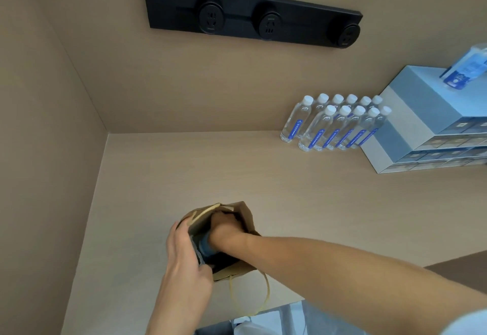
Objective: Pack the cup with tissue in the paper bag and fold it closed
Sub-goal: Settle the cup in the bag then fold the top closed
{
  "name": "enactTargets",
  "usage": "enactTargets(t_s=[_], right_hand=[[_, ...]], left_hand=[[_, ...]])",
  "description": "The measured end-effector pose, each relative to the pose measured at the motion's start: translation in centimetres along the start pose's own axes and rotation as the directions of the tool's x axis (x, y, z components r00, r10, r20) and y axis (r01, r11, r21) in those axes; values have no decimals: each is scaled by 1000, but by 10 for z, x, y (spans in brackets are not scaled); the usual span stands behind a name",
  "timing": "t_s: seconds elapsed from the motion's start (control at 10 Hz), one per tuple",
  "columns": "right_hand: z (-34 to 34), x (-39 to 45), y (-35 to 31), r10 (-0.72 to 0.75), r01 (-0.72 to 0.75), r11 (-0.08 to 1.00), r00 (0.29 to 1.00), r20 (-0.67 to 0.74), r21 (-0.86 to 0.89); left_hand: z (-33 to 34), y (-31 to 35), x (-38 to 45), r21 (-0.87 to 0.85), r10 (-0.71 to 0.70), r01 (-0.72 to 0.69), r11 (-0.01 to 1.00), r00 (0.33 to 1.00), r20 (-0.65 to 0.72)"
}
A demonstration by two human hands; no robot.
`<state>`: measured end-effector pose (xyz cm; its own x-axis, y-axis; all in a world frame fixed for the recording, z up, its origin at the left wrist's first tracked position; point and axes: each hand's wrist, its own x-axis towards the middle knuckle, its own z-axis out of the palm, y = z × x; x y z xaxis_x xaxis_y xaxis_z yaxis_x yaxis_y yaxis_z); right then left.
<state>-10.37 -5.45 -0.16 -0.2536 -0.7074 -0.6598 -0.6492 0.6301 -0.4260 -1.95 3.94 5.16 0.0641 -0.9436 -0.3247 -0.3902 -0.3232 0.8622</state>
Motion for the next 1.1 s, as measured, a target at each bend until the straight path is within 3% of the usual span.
enactTargets(t_s=[0.1,0.3,0.5,0.6,0.7,0.8,0.9,1.1], right_hand=[[-8,0,-1,-239,280,864,959,149,-418],[-7,-6,2,-161,307,867,918,361,-392],[-32,-22,-14,-253,454,815,838,484,-360],[-47,-18,-30,-180,379,880,823,539,-285],[-54,-8,-36,-69,388,760,846,529,-521],[-42,-3,-32,105,381,476,870,481,-792],[-27,4,-25,274,321,429,845,460,-844],[-9,13,-15,253,351,468,826,504,-811]], left_hand=[[0,0,2,-12,3,-3,1000,1000,2],[1,1,0,-13,8,-8,1000,1000,0],[1,-5,1,-17,51,-51,999,999,-12],[1,-12,3,-6,30,-30,1000,999,-35],[0,-11,0,-28,40,-41,999,999,-32],[1,-9,-3,-48,74,-74,996,997,-9],[2,-7,-5,-56,60,-60,997,998,-8],[1,-11,-3,-64,25,-27,998,999,-38]])
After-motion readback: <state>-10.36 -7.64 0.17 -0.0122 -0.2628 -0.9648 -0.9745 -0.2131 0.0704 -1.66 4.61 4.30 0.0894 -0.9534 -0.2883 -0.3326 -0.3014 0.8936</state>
